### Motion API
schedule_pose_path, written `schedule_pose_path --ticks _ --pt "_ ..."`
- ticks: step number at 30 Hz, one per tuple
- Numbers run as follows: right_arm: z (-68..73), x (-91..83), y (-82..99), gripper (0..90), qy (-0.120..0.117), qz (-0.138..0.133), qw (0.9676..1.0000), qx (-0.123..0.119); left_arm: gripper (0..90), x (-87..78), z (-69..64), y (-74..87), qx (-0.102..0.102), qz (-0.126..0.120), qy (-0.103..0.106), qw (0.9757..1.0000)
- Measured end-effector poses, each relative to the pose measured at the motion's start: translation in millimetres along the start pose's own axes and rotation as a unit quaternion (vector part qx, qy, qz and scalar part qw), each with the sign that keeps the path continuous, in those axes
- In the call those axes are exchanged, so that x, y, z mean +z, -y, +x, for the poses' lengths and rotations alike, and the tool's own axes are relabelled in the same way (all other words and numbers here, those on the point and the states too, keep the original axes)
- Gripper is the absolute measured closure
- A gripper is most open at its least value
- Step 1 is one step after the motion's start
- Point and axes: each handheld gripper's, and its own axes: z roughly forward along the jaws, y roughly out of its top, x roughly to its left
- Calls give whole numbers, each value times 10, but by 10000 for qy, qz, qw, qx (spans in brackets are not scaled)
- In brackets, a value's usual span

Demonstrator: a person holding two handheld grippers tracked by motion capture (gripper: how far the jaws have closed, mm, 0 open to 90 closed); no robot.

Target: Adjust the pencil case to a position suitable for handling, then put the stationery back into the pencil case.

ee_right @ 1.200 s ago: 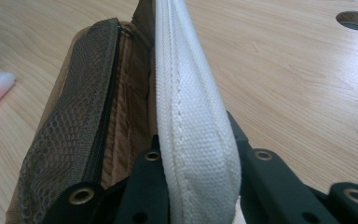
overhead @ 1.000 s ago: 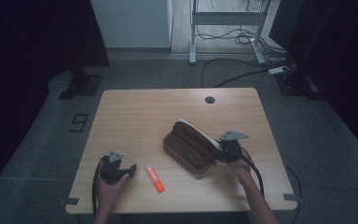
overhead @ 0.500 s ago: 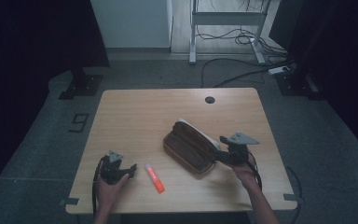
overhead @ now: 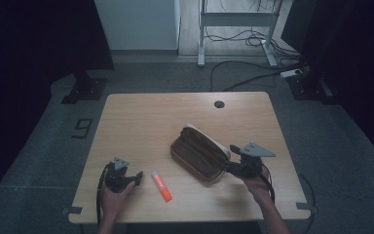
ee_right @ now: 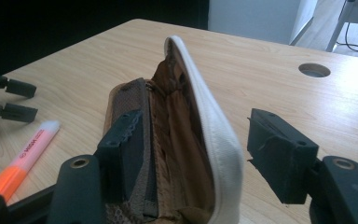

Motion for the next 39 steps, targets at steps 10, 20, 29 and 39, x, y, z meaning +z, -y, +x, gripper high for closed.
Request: schedule_pose_path --ticks 10,20,29,39 --pt "226 -26 -70 369 -276 -115 9995 -134 175 2 -2 -3 2 7 9 10000" --pt "694 230 38 378 -830 280 9953 -407 176 2 -3 -3 -1 2 10 10000" --pt "958 406 122 382 -1118 469 9912 -537 175 3 -3 -4 1 2 13 10000" --pt "1148 532 178 386 -1288 589 9882 -587 175 2 -3 -4 6 7 14 10000"
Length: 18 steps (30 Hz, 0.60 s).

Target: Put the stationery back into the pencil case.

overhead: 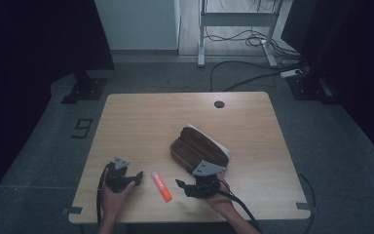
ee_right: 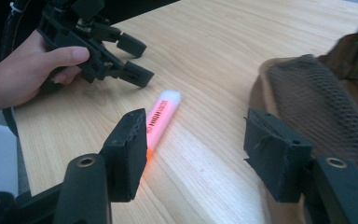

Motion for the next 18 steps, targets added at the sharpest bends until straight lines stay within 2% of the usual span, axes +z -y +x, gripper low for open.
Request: schedule_pose_path --ticks 7,18 --pt "124 157 -14 390 -118 54 9999 -19 176 -1 1 0 8 6 -2 10000" --pt "164 320 18 391 -153 219 9996 -6 176 0 1 0 6 4 -1 10000"
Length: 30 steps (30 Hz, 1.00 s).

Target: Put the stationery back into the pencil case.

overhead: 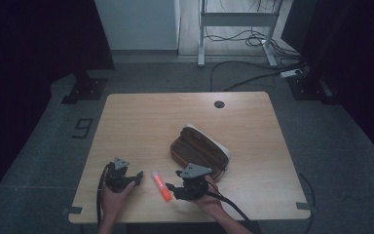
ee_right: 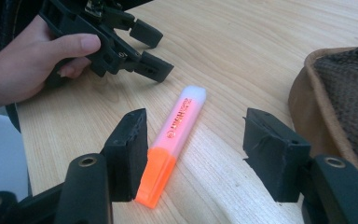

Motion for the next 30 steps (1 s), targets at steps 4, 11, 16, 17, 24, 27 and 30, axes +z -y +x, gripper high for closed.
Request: schedule_pose_path --ticks 4,11,16,17,24,27,30 --pt "17 58 2 391 -11 45 10000 -11 176 0 0 0 1 0 -1 10000" --pt "71 172 28 388 -58 182 9998 -63 176 0 0 0 1 0 -1 10000" --pt "102 231 24 381 -117 283 9995 -73 177 0 -1 0 6 -1 -4 10000" --pt "107 240 20 380 -122 291 9995 -93 177 0 -1 0 6 -1 -4 10000" --pt "155 323 -6 376 -130 394 9991 -105 177 -1 0 0 7 0 -2 10000" --pt "173 365 -14 375 -102 466 9988 -146 177 0 -1 1 8 -3 -4 10000" --pt "184 399 -19 375 -81 550 9983 -152 177 0 -1 1 8 -2 -3 10000"
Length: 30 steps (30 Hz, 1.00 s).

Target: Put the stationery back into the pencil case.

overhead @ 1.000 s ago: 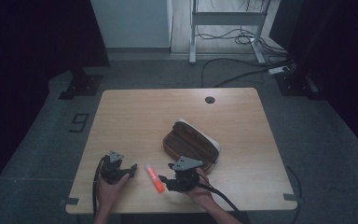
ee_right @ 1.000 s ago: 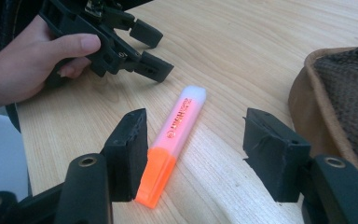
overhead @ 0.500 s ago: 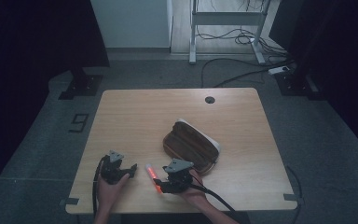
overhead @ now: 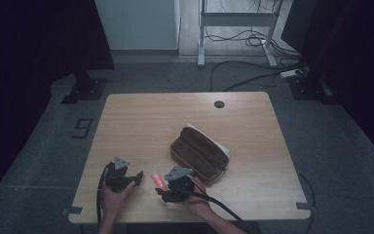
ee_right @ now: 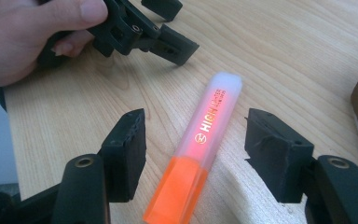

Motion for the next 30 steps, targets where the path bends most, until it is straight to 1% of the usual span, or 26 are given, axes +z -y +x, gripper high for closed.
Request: schedule_pose_path --ticks 9,11,17,26,30 --pt "53 87 -36 376 128 200 9996 -170 177 0 0 0 2 0 -1 10000" --pt "62 110 -35 378 195 238 9993 -212 177 0 0 0 0 1 0 10000" --pt "87 213 -18 396 329 472 9977 -356 177 1 0 0 0 -2 0 10000" --pt "57 245 7 488 490 595 9963 -381 177 1 0 0 2 -3 2 10000" --pt "21 231 25 529 537 613 9961 -338 177 1 -1 0 3 -4 1 10000"
